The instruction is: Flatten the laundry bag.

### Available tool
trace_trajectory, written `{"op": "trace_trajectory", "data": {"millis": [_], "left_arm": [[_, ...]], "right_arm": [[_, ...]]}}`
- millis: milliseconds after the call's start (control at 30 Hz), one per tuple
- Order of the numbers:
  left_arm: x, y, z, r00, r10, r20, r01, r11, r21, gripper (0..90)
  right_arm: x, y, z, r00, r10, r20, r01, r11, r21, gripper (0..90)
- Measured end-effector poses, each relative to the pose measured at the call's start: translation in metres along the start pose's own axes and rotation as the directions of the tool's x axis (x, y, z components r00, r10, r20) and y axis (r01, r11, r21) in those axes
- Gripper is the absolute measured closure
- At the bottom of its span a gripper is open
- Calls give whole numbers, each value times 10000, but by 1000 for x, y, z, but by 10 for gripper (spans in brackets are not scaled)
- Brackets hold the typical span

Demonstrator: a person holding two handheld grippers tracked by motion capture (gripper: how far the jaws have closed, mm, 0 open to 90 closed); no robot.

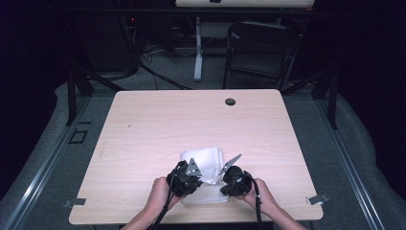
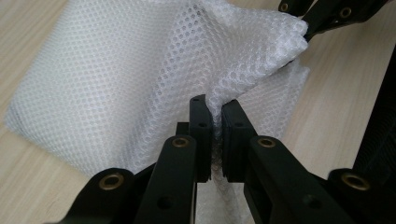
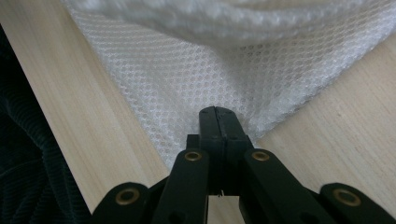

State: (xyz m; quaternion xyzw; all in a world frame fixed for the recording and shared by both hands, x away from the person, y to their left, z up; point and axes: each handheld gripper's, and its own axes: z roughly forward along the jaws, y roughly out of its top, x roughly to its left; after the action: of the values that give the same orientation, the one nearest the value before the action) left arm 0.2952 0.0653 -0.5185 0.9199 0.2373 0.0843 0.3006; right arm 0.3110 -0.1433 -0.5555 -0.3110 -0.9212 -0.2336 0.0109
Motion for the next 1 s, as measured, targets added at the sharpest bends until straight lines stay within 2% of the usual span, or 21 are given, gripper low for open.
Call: {"op": "trace_trajectory", "data": {"millis": [133, 433, 667, 1000], "left_arm": [[2, -1, -3, 9999, -112, -128, 110, 9999, -106, 851], [5, -4, -12, 9990, -244, -368, 233, 9993, -292, 852], [9, -8, -20, 9967, -542, -598, 509, 9972, -545, 854], [14, -13, -34, 9922, -754, -996, 666, 9938, -886, 853]], "right_arm": [[-1, 1, -2, 9997, -220, 81, 217, 9993, 302, 900], [0, 1, -2, 9998, -155, 126, 151, 9994, 320, 900], [3, 0, -1, 9993, -254, 287, 246, 9992, 302, 900], [3, 0, -2, 9989, -218, 417, 197, 9985, 506, 900]]}}
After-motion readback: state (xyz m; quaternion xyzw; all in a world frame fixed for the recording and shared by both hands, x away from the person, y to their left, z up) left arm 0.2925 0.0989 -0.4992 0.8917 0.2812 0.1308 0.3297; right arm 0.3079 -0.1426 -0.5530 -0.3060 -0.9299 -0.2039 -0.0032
